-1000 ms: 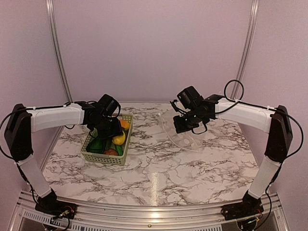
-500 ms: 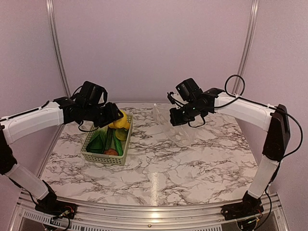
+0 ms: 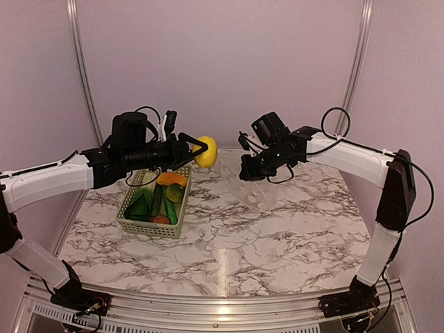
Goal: Place the food in the zip-top bag and seal the zipper
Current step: Place the fake fruit in the zipper food storage bag.
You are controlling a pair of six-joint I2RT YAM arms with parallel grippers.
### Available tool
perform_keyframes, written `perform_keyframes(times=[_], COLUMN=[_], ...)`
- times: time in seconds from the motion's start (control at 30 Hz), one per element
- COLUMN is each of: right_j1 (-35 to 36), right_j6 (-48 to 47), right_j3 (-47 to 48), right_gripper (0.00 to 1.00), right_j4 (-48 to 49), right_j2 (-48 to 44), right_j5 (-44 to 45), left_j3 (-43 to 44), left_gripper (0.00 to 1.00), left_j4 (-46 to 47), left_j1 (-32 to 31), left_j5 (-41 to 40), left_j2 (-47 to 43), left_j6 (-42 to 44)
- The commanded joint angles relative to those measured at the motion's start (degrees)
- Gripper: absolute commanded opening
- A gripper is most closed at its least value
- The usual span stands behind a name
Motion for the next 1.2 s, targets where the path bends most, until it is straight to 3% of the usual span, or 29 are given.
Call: perform_keyframes(times=[0.0, 0.3, 0.5, 0.73, 0.93, 1.03, 1.17], right_j1=[0.5, 0.4, 0.2, -0.2, -0.4, -0.4, -0.5], right_j6=[4.9, 9.9, 11.7, 13.3, 14.0, 14.9, 15.3], right_j3=[2.7, 3.9, 3.2, 2.2, 2.2, 2.4, 3.4], right_gripper=[0.0, 0.0, 0.0, 0.0, 0.0, 0.0, 0.0], right_j4=[2.6, 5.0, 5.5, 5.8, 5.8, 6.5, 6.5], right_j2=[0.9, 1.0, -0.2, -2.0, -2.3, -1.9, -1.4], right_j5=[-2.8, -6.8, -7.9, -8.0, -9.3, -10.6, -11.0], left_j3=[0.4, 2.5, 5.7, 7.7, 9.5, 11.9, 16.7], left_gripper=[0.49, 0.46, 0.43, 0.4, 0.4, 0.44, 0.61], left_j4=[8.0, 12.0, 6.4, -4.2, -7.5, -9.4, -11.0], left_j1=[-2.0, -3.8, -4.4, -5.0, -5.0, -5.0, -5.1], left_j5=[5.1, 5.0, 1.4, -9.0, -11.9, -11.8, -9.5], left_j2=[3.6, 9.9, 14.3, 16.0, 18.1, 20.2, 22.8], left_j6=[-0.5, 1.4, 3.0, 6.3, 6.1, 4.8, 4.2])
